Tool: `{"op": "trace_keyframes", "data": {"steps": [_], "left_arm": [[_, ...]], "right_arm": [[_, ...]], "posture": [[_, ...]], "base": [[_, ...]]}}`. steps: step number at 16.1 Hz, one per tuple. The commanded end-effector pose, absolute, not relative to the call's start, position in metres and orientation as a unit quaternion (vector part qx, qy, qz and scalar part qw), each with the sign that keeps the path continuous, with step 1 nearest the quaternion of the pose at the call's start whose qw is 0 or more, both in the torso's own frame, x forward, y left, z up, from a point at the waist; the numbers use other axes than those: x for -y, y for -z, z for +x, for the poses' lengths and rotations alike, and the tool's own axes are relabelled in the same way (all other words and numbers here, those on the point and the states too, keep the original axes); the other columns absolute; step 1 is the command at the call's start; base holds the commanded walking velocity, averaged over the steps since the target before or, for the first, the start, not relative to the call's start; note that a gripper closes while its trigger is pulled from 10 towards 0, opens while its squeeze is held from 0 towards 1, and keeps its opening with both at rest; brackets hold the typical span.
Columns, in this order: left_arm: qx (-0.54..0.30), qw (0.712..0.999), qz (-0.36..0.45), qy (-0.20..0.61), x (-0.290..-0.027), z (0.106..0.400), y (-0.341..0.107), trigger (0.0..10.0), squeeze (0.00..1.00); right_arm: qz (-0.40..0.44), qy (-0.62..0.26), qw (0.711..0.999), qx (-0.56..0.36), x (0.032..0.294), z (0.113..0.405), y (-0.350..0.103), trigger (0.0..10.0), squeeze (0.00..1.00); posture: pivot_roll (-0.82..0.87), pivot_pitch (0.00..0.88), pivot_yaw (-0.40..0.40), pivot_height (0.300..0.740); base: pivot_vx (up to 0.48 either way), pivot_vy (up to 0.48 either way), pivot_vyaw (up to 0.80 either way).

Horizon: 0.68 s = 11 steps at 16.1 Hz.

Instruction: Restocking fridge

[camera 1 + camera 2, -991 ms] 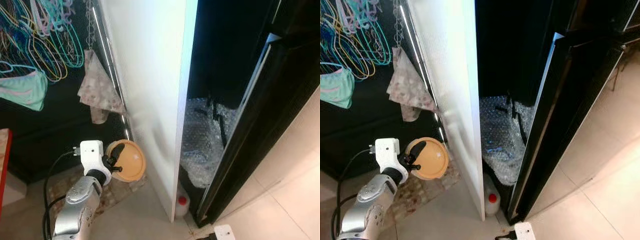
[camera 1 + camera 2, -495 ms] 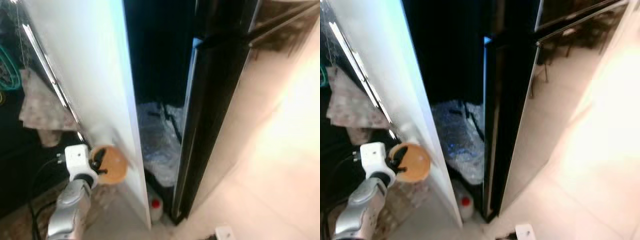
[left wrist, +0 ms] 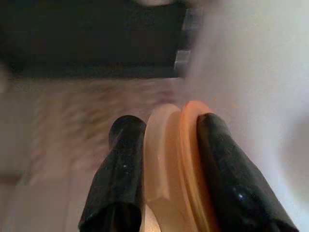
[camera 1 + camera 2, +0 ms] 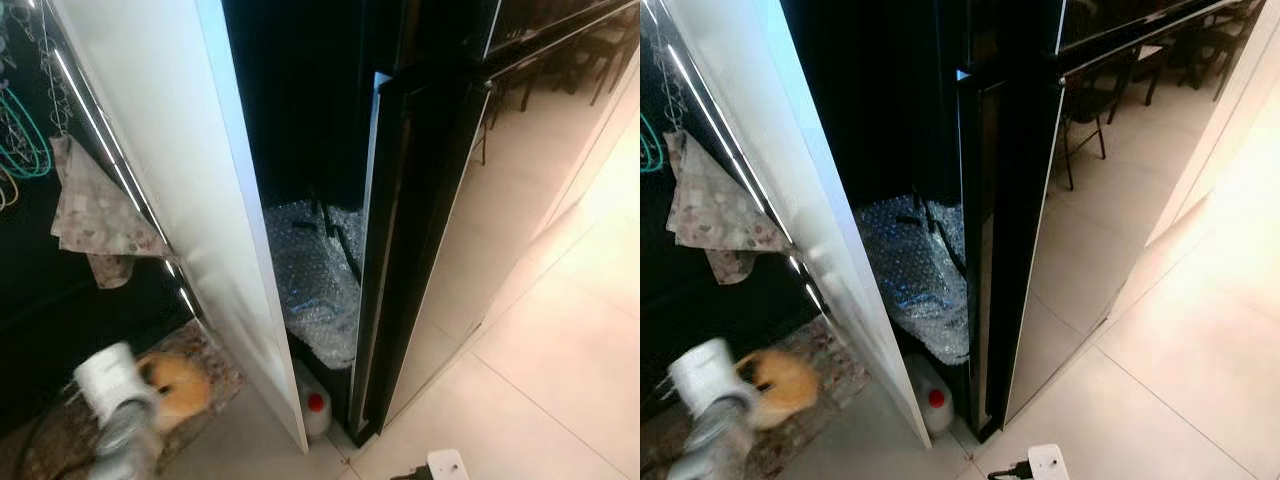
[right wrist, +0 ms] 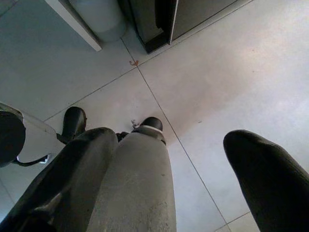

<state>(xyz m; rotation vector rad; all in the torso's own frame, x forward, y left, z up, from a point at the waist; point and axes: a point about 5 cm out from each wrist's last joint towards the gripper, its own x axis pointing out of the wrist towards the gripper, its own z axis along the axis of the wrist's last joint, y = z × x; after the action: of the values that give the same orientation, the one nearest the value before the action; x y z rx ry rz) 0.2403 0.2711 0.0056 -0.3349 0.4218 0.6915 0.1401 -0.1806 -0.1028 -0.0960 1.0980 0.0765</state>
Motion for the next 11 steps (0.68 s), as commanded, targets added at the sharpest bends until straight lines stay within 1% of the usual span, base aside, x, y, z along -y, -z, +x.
{"op": "trace_keyframes", "data": {"steps": [1, 2, 3, 5, 6, 7, 8, 10, 11], "left_arm": [[-0.211, 0.887, -0.163, -0.378, -0.284, 0.233, 0.000, 10.0, 0.00], [-0.239, 0.882, -0.155, -0.377, -0.285, 0.228, 0.009, 10.0, 0.00], [-0.262, 0.882, -0.141, -0.365, -0.283, 0.225, 0.017, 10.0, 0.00], [-0.350, 0.882, -0.138, -0.285, -0.267, 0.217, 0.041, 10.0, 0.00], [-0.374, 0.880, -0.134, -0.260, -0.260, 0.213, 0.048, 10.0, 0.00], [-0.380, 0.880, -0.130, -0.252, -0.257, 0.210, 0.052, 10.0, 0.00], [-0.391, 0.864, -0.163, -0.273, -0.257, 0.200, 0.059, 10.0, 0.00], [-0.388, 0.852, -0.203, -0.289, -0.257, 0.195, 0.063, 10.0, 0.00], [-0.381, 0.838, -0.244, -0.305, -0.256, 0.192, 0.065, 10.0, 0.00]], "right_arm": [[-0.039, -0.034, 0.852, -0.522, 0.179, 0.140, 0.103, 10.0, 0.00], [-0.040, -0.034, 0.852, -0.522, 0.179, 0.140, 0.103, 10.0, 0.00], [-0.039, -0.033, 0.852, -0.522, 0.178, 0.140, 0.103, 10.0, 0.00], [-0.038, -0.031, 0.852, -0.521, 0.178, 0.140, 0.103, 10.0, 0.00], [-0.039, -0.032, 0.852, -0.521, 0.178, 0.140, 0.103, 10.0, 0.00], [-0.039, -0.031, 0.852, -0.521, 0.178, 0.140, 0.103, 10.0, 0.00], [-0.038, -0.031, 0.852, -0.521, 0.178, 0.140, 0.103, 10.0, 0.00], [-0.038, -0.030, 0.852, -0.521, 0.178, 0.140, 0.103, 10.0, 0.00], [-0.037, -0.029, 0.853, -0.520, 0.178, 0.140, 0.103, 10.0, 0.00]], "posture": [[0.09, 0.018, 0.061, 0.740], [0.09, 0.018, 0.062, 0.740], [0.08, 0.017, 0.064, 0.740], [0.08, 0.014, 0.063, 0.740], [0.08, 0.012, 0.063, 0.740], [0.08, 0.009, 0.063, 0.740], [0.08, 0.004, 0.064, 0.740], [0.07, 0.000, 0.064, 0.740], [0.07, 0.000, 0.066, 0.740]], "base": [[0.000, 0.000, 0.00], [0.000, 0.000, 0.00], [0.000, 0.000, 0.00], [0.000, 0.000, 0.00], [0.000, 0.000, 0.00], [0.000, 0.000, 0.00], [0.000, 0.000, 0.00], [0.000, 0.000, 0.00], [0.000, 0.000, 0.00]]}}
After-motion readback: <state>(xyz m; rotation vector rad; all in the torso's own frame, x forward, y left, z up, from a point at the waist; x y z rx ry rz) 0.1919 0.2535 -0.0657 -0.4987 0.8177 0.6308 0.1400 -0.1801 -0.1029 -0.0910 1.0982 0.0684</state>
